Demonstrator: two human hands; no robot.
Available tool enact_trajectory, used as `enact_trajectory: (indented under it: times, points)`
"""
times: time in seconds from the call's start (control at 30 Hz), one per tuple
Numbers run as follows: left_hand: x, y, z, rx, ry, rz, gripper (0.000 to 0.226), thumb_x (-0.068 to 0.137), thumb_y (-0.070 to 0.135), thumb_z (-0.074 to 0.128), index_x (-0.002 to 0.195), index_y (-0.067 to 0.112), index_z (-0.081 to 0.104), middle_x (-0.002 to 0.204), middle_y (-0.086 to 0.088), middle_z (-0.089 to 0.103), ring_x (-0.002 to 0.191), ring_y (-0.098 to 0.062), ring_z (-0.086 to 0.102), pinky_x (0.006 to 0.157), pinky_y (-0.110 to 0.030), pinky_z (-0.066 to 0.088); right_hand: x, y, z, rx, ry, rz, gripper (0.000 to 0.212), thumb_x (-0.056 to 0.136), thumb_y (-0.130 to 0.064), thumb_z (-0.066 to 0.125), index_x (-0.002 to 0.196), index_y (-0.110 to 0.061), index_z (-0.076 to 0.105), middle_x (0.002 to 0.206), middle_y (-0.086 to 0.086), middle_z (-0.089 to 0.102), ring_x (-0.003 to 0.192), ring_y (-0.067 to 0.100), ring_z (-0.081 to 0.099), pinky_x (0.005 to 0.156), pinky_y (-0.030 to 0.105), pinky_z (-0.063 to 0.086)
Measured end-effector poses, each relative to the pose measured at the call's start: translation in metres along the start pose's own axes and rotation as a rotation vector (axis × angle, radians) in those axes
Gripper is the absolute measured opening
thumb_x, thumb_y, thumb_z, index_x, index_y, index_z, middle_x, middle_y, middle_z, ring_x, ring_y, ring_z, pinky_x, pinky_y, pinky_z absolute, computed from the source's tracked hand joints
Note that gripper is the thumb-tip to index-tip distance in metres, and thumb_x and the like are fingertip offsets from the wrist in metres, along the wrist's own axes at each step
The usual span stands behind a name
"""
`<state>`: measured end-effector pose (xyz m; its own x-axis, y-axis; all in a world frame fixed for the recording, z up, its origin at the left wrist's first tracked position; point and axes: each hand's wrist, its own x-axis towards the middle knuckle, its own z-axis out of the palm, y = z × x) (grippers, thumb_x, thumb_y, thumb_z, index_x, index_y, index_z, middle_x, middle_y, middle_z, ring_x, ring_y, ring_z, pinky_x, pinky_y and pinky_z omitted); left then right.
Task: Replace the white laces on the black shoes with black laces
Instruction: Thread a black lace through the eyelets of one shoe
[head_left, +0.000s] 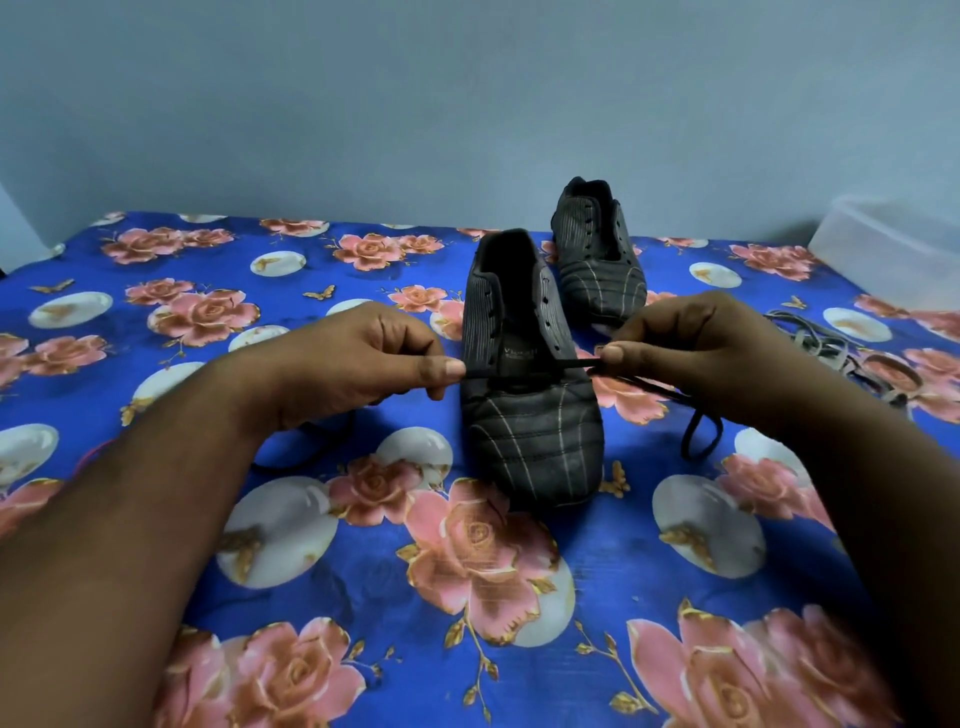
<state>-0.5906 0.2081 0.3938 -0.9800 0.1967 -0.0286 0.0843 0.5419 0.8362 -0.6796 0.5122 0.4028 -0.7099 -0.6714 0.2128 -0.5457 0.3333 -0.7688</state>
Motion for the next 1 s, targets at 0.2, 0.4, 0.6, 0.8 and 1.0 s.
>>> enact_trajectory:
  times: [0.2,0.4,0.6,0.8,1.0]
  points:
    - [-0.003,-0.002,-0.001,-0.038,0.006,0.004,0.046,0.072,0.063,0.071,0.07,0.018,0.072,0.057,-0.005,0.032,0.057,-0.023,0.024,0.055,-0.037,0.022,-0.002,0.0,-0.008,0.046,-0.048,0.018,0.026,0.084,-0.042,0.072,0.077,-0.017,0.074,0.066,0.016,0.059,0.058,0.018,0.045,0.055,0.031,0.037]
    - [-0.001,0.002,0.01,-0.003,-0.088,0.005,0.044,0.078,0.056,0.074,0.072,0.013,0.075,0.061,-0.015,0.034,0.06,-0.034,0.025,0.055,-0.039,0.02,-0.006,-0.002,-0.004,0.22,-0.424,0.289,0.021,0.091,-0.025,0.064,0.073,-0.014,0.067,0.074,0.023,0.07,0.063,0.031,0.07,0.059,0.038,0.053]
    - [-0.001,-0.003,0.004,0.005,-0.126,-0.178,0.072,0.071,0.08,0.065,0.074,0.009,0.078,0.066,-0.011,0.07,0.056,-0.022,0.062,0.057,-0.029,0.05,0.003,0.009,-0.002,-0.042,-0.141,0.383,0.045,0.095,-0.045,0.057,0.077,-0.005,0.063,0.064,0.018,0.07,0.054,0.026,0.068,0.051,0.033,0.053]
    - [0.007,-0.002,0.003,0.156,0.126,-0.128,0.064,0.078,0.068,0.051,0.076,0.011,0.079,0.069,-0.002,0.076,0.065,-0.016,0.072,0.061,-0.017,0.052,0.013,0.033,0.012,-0.656,0.042,0.086,0.021,0.092,-0.039,0.07,0.113,-0.033,0.069,0.089,-0.009,0.063,0.074,0.01,0.061,0.067,0.03,0.042]
    - [0.011,-0.008,0.007,0.23,0.312,0.051,0.039,0.088,0.055,0.063,0.078,0.018,0.075,0.075,0.007,0.074,0.059,-0.013,0.071,0.058,-0.017,0.05,0.017,0.039,0.02,-0.745,-0.01,0.007,0.009,0.09,-0.027,0.073,0.096,-0.034,0.076,0.096,-0.007,0.052,0.094,0.022,0.059,0.076,0.041,0.051]
